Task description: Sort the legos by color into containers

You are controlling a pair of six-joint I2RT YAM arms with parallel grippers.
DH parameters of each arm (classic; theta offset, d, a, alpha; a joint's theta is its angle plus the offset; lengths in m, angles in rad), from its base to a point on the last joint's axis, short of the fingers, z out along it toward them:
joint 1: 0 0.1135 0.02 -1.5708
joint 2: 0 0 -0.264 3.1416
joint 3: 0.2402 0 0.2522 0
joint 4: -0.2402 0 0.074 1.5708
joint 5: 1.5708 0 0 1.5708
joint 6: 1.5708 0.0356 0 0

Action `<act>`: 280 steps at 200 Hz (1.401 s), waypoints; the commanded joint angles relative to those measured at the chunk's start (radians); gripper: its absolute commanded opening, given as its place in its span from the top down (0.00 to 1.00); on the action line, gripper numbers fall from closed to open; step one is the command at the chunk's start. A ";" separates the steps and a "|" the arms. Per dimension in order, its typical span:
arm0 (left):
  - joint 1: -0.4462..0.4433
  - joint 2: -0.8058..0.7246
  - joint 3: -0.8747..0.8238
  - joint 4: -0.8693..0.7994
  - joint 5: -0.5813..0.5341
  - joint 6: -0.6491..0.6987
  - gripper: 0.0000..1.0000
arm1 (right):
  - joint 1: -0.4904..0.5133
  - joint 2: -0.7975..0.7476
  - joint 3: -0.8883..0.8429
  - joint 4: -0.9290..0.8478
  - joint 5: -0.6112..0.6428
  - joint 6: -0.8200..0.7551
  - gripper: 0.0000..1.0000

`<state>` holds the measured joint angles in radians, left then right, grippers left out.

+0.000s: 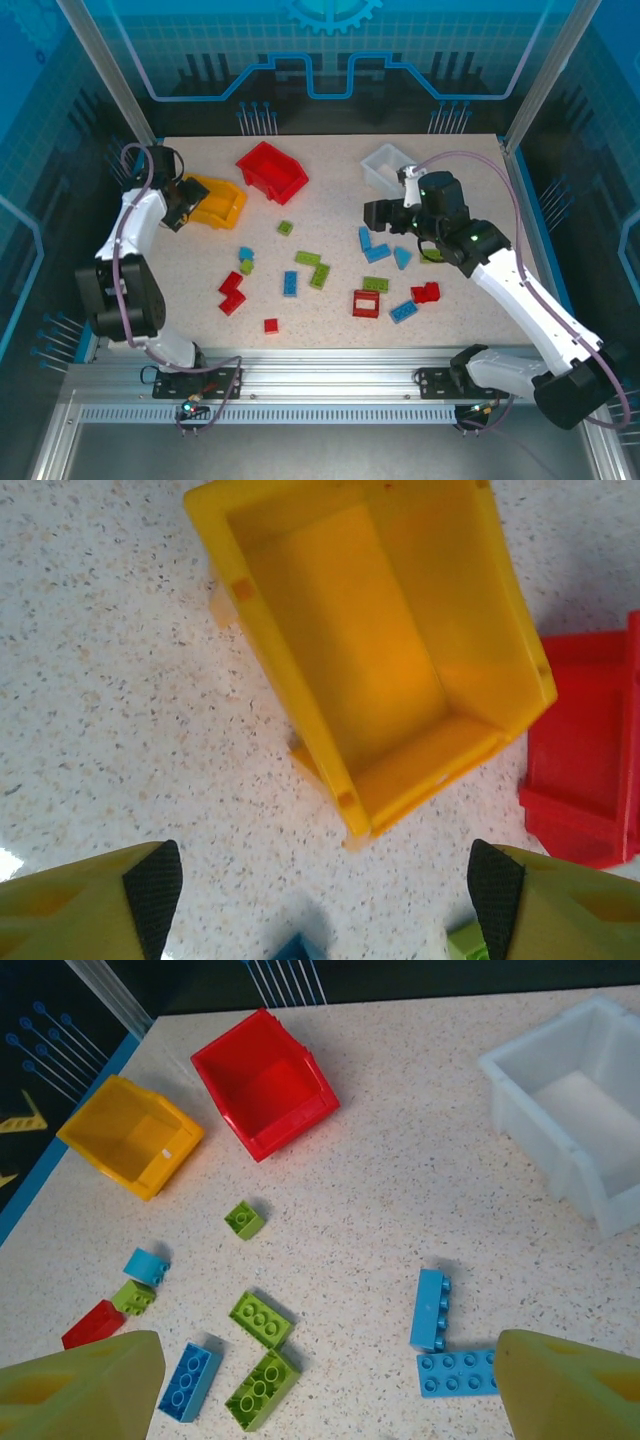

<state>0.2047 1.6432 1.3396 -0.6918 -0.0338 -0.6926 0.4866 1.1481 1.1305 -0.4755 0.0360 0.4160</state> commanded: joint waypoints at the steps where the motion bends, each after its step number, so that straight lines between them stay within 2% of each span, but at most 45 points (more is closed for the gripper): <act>1: 0.009 0.074 0.065 -0.020 0.048 -0.014 0.24 | 0.014 0.031 0.042 -0.035 -0.028 -0.026 0.13; 44: 0.009 0.193 0.108 -0.035 0.007 0.001 0.30 | 0.014 0.058 0.051 -0.023 -0.038 -0.023 0.13; 70: 0.009 0.236 0.110 -0.021 0.009 0.011 0.39 | 0.013 0.066 0.045 -0.014 -0.038 -0.017 0.13; 104: 0.009 0.274 0.109 0.028 0.056 0.043 0.65 | 0.014 0.086 0.048 -0.012 -0.042 -0.016 0.13; 123: 0.007 0.280 0.112 0.038 0.061 0.065 0.68 | 0.013 0.093 0.046 -0.012 -0.041 -0.020 0.13; 161: -0.013 0.289 0.124 0.066 0.103 0.134 0.83 | 0.010 0.122 0.052 -0.004 -0.027 -0.037 0.13; 225: -0.085 0.357 0.228 0.060 0.086 0.197 0.88 | -0.052 0.309 0.167 0.026 -0.051 -0.076 0.15; 280: -0.136 0.470 0.383 0.033 0.065 0.367 0.90 | -0.117 0.545 0.326 0.079 -0.091 -0.127 0.15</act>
<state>0.0948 2.0777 1.6611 -0.6491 0.0334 -0.4400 0.3935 1.5845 1.3655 -0.4389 -0.0143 0.3286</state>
